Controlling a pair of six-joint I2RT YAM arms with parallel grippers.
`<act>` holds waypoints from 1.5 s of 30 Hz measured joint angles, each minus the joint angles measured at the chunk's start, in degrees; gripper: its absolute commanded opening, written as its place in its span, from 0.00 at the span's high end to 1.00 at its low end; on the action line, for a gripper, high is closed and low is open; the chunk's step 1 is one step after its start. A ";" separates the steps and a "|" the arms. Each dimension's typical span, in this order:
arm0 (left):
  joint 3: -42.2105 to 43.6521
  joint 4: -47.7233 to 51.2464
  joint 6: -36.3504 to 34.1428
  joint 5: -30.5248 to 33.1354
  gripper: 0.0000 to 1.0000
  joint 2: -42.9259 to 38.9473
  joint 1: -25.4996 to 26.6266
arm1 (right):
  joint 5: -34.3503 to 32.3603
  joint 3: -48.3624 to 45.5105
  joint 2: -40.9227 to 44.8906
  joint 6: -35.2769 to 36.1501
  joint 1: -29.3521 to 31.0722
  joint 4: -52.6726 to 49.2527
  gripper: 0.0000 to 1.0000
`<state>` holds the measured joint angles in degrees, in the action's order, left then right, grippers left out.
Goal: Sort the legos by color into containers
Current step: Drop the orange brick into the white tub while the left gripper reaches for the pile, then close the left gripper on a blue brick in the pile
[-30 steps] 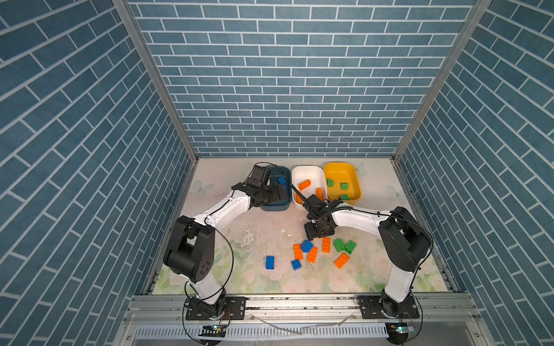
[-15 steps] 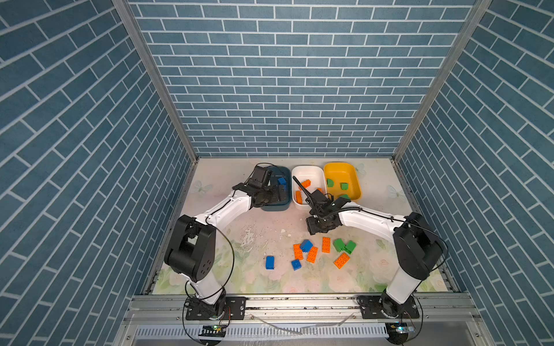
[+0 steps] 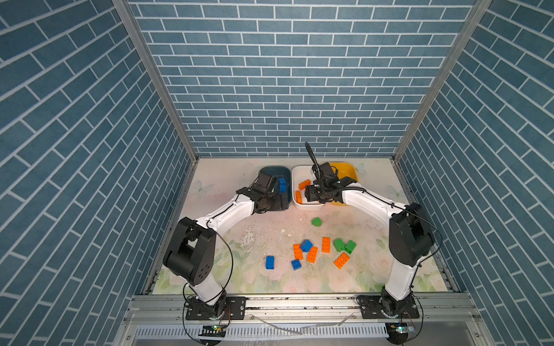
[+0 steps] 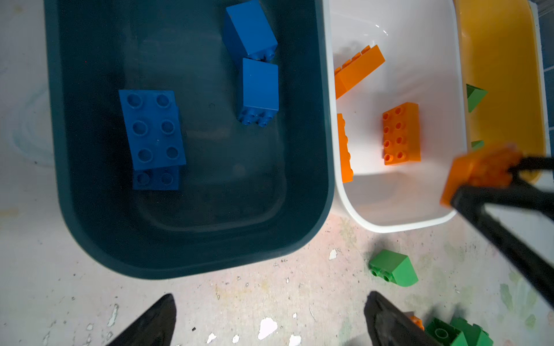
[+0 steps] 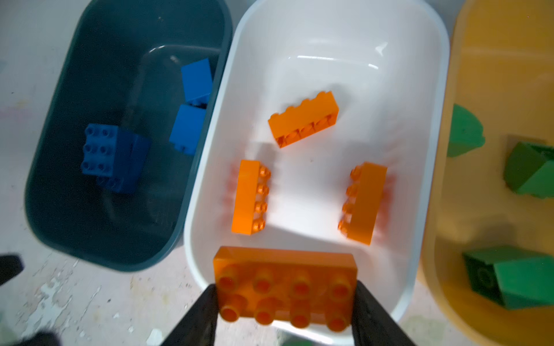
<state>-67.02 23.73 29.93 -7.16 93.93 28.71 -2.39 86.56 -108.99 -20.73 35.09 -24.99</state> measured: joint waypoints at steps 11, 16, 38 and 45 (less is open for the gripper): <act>4.72 2.82 -3.13 1.95 0.01 -5.01 4.85 | -0.31 9.90 -6.69 4.33 -1.95 -3.52 0.05; 4.68 4.48 -7.41 2.01 0.01 -4.74 11.06 | 0.46 -6.05 5.05 3.58 -1.77 -0.61 0.01; -8.76 12.28 -18.49 -2.01 0.48 16.72 25.86 | -17.09 -35.67 26.47 -11.02 -5.20 8.15 0.01; -9.22 13.03 -18.25 -0.92 0.63 17.29 25.86 | -16.22 -35.60 25.40 -10.97 -5.22 7.34 0.01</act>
<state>-76.25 36.75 11.68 -8.08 111.22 54.57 -18.61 50.96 -83.59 -31.70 29.87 -17.65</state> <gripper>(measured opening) 0.462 0.988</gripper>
